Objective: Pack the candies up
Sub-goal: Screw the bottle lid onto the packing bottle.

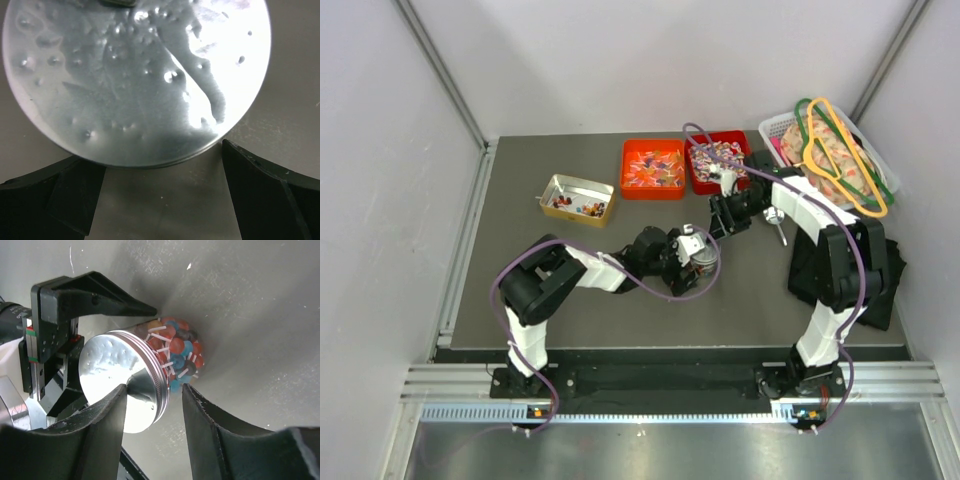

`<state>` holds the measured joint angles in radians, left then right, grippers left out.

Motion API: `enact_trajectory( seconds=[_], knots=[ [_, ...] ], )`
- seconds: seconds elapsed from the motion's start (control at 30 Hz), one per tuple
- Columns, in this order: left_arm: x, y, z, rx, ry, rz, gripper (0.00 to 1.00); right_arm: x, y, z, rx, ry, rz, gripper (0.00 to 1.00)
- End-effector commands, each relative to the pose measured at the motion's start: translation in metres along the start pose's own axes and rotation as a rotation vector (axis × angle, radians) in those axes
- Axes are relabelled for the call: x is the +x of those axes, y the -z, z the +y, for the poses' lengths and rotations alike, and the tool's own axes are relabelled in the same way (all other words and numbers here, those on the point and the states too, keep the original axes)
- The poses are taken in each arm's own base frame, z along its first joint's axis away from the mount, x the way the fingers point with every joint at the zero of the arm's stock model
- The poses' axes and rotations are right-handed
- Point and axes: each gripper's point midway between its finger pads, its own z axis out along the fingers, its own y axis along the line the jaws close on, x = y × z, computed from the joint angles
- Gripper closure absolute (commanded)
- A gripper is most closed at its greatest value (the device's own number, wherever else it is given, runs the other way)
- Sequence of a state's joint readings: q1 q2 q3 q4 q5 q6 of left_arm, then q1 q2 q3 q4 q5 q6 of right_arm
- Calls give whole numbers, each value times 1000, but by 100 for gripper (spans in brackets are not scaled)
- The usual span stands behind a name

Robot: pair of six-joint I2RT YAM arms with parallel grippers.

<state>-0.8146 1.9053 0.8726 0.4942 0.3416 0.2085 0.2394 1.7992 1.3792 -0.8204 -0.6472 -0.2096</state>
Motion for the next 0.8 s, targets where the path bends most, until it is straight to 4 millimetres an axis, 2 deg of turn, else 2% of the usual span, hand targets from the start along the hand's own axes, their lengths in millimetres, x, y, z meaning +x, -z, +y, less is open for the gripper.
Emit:
enact_trajectory(
  seconds=[0.0,0.23,0.57,0.77],
  knots=[
    [7,-4,15,-72,-9,35,1,-2,14,-3,54,46,-3,53],
    [3,-18,18,-57,-7,8,1,10,5,1,4,21,35,57],
    [-1,-20,12,-30,1,-19,1,18,-10,19,-72,22,88,59],
    [-1,-26,14,-33,16,-19,1,8,0,17,-23,51,55,53]
  ],
)
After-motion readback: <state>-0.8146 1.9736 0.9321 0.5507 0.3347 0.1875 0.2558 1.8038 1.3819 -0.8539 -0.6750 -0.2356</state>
